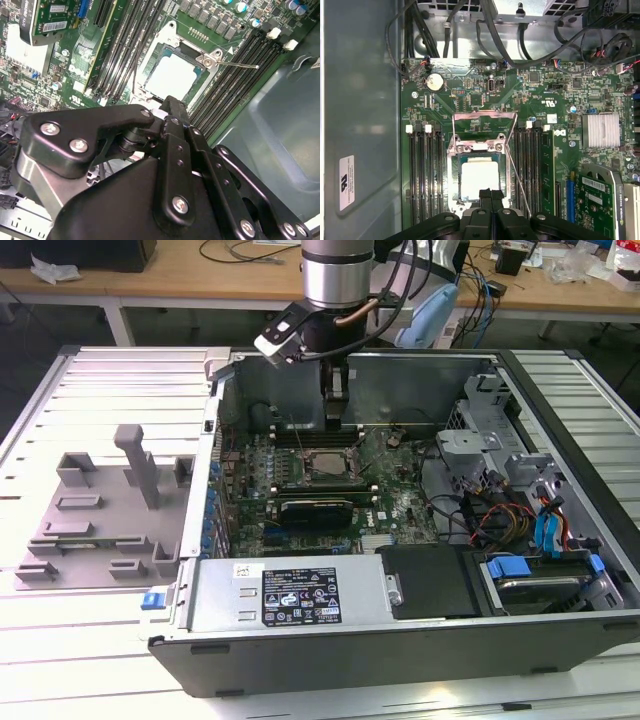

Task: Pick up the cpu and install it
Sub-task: 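Close the cpu cover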

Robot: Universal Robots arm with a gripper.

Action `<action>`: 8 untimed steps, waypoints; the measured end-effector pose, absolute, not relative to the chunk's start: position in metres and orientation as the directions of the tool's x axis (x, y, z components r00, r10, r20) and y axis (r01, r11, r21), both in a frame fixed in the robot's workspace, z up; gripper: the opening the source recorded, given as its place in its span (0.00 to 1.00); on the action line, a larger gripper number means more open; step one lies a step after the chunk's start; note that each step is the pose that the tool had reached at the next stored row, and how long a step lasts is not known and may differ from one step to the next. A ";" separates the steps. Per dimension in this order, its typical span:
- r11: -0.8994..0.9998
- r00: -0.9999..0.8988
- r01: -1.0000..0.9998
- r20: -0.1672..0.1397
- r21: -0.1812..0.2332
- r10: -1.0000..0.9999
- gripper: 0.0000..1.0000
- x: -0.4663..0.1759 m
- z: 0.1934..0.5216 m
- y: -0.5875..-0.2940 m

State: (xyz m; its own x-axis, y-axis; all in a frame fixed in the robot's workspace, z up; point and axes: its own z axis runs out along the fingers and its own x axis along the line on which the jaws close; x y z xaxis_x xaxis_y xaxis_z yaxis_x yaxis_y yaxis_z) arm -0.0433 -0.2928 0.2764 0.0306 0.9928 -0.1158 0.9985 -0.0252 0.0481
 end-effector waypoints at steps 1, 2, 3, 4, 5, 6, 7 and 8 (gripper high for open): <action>-0.025 0.030 0.999 -0.116 0.048 0.993 0.11 -0.043 0.276 -0.293; -0.025 0.030 0.999 -0.116 0.048 0.993 0.11 -0.043 0.276 -0.293; -0.024 0.030 0.999 -0.116 0.047 0.993 0.11 -0.043 0.276 -0.293; -0.023 0.028 0.999 -0.116 0.046 0.993 0.11 -0.042 0.276 -0.293; -0.023 0.028 0.999 -0.116 0.046 0.993 0.11 -0.042 0.276 -0.293; -0.023 0.028 0.999 -0.116 0.046 0.993 0.11 -0.041 0.276 -0.293; -0.023 0.028 0.999 -0.116 0.046 0.993 0.11 -0.041 0.276 -0.293; -0.023 0.028 0.999 -0.116 0.046 0.993 0.11 -0.041 0.276 -0.293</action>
